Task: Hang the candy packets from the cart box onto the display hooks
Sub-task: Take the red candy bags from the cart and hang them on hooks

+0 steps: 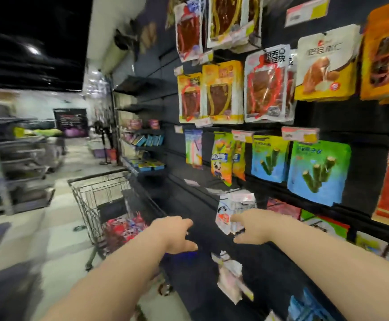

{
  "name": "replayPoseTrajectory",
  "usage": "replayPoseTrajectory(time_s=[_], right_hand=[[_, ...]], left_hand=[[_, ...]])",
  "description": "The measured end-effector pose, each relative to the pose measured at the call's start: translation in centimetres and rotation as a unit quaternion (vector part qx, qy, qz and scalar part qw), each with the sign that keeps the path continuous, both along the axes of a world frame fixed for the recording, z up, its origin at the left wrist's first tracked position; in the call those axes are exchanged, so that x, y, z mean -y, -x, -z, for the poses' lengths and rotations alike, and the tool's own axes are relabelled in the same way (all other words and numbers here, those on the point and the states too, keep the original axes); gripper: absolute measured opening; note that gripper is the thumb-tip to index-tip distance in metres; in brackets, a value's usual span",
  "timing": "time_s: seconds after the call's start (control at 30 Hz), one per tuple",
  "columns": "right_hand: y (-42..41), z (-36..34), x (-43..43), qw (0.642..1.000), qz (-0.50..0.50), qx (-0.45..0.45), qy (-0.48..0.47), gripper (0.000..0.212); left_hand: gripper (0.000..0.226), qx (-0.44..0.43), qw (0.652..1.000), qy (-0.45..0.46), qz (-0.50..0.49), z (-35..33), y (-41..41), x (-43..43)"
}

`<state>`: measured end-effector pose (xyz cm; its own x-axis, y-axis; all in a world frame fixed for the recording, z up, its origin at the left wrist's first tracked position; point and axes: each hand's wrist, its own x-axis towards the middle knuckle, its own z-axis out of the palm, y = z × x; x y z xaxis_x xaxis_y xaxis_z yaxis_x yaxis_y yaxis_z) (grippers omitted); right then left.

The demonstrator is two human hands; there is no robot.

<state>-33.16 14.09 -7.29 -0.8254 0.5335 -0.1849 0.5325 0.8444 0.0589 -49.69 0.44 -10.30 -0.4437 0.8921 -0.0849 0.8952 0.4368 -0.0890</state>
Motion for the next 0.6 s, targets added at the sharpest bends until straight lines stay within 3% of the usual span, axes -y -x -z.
replayPoseTrajectory(time_s=[0.3, 0.6], right_hand=[[12.3, 0.6, -3.5, 0.993, -0.116, 0.010, -0.001, 0.059], [25.3, 2.9, -1.4, 0.986, -0.162, 0.020, 0.021, 0.062]], left_hand=[[0.073, 0.015, 0.992, -0.021, -0.125, 1.9, 9.3, -0.4], [0.079, 0.013, 0.985, -0.011, -0.169, 4.2, 21.1, 2.2]])
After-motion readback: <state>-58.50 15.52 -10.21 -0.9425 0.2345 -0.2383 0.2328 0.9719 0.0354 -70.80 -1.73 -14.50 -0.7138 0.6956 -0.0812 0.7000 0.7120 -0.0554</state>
